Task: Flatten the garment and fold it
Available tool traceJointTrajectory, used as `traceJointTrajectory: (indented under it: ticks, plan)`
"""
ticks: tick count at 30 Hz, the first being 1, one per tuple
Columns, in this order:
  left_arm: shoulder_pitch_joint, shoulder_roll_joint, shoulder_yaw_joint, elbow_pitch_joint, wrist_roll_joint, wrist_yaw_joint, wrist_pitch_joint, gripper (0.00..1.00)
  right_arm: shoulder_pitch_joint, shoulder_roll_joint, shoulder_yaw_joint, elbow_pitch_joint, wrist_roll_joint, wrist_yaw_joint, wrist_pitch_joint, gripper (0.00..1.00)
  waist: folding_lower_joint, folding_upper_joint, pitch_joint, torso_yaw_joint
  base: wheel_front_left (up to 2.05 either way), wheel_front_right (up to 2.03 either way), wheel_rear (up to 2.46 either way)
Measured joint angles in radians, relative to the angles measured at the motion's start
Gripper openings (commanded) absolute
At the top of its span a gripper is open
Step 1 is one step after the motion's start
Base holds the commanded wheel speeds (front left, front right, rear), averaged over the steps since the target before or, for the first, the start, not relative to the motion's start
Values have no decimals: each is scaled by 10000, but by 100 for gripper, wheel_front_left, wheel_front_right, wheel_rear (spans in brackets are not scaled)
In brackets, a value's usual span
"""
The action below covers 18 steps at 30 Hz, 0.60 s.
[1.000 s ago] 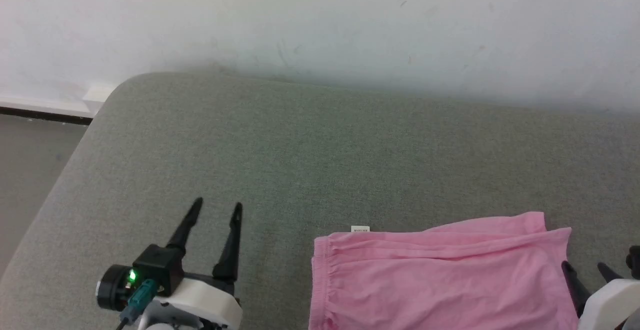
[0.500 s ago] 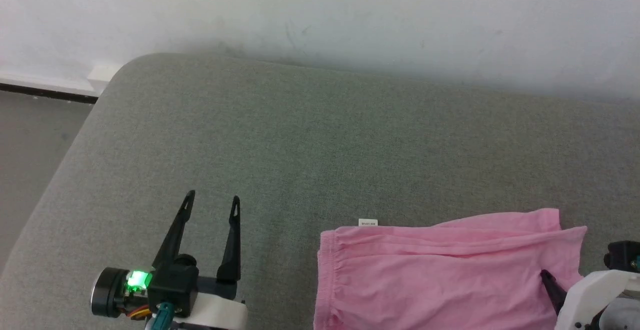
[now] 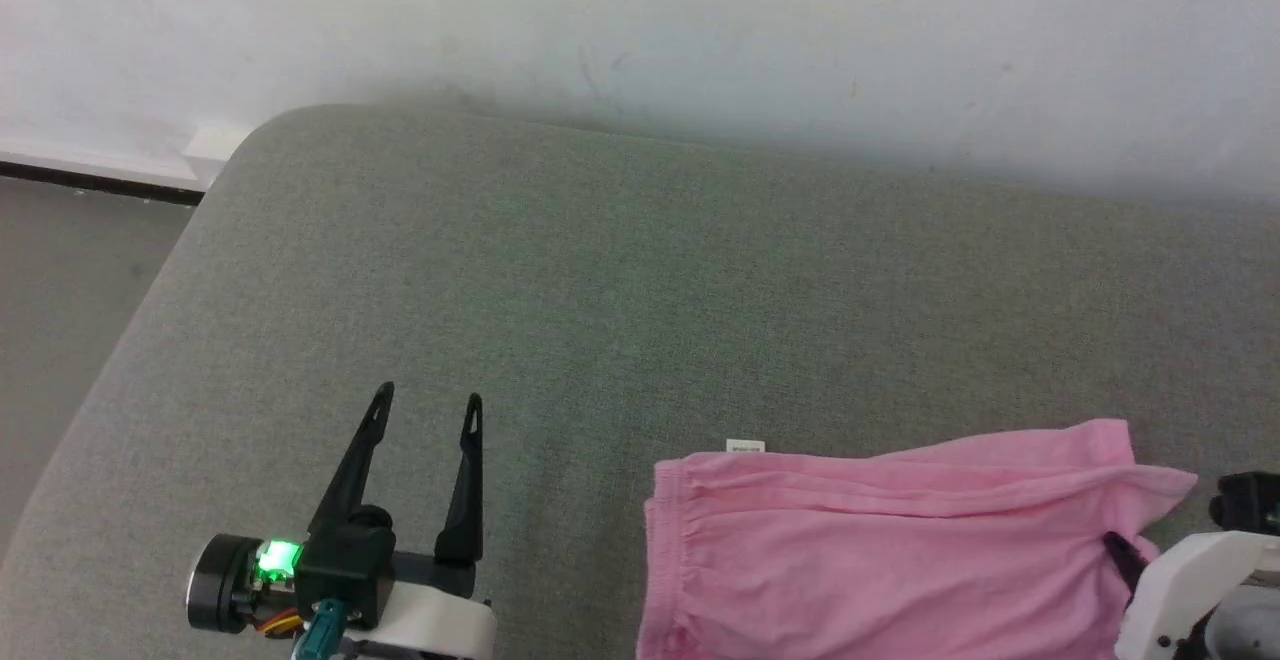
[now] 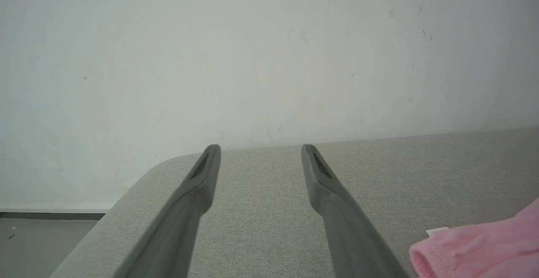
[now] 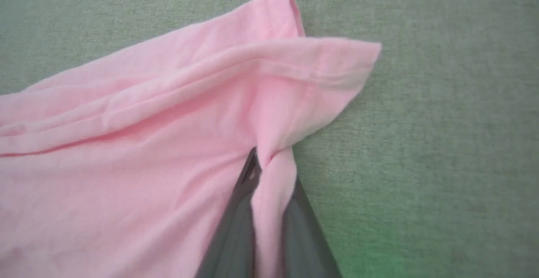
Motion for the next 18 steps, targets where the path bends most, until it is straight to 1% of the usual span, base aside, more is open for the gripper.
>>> traceJointTrajectory:
  ticks: [3,7,9,13,18]
  plan:
    - [44,-54,88,35,73,-113,0,100,-61,-75,-646,199,-215,0,-165,0,0,0,-89,-78,0,0,0]
    - [163,-142,157,75,104,-259,0,100,-75,-330,-2008,541,-855,-12,-255,0,0,0,-225,-169,0,0,0]
    - [204,-196,207,94,109,-330,0,100,-71,-370,-2445,587,-1135,-12,-245,0,0,0,-297,-213,0,0,0]
    - [319,-291,295,138,163,-418,0,100,33,-236,-2529,236,-1306,-13,-82,0,0,0,-457,-312,0,0,0]
    - [626,-370,374,219,165,-516,0,100,487,86,-1977,-941,-1127,-17,502,0,0,0,-708,-456,0,0,0]
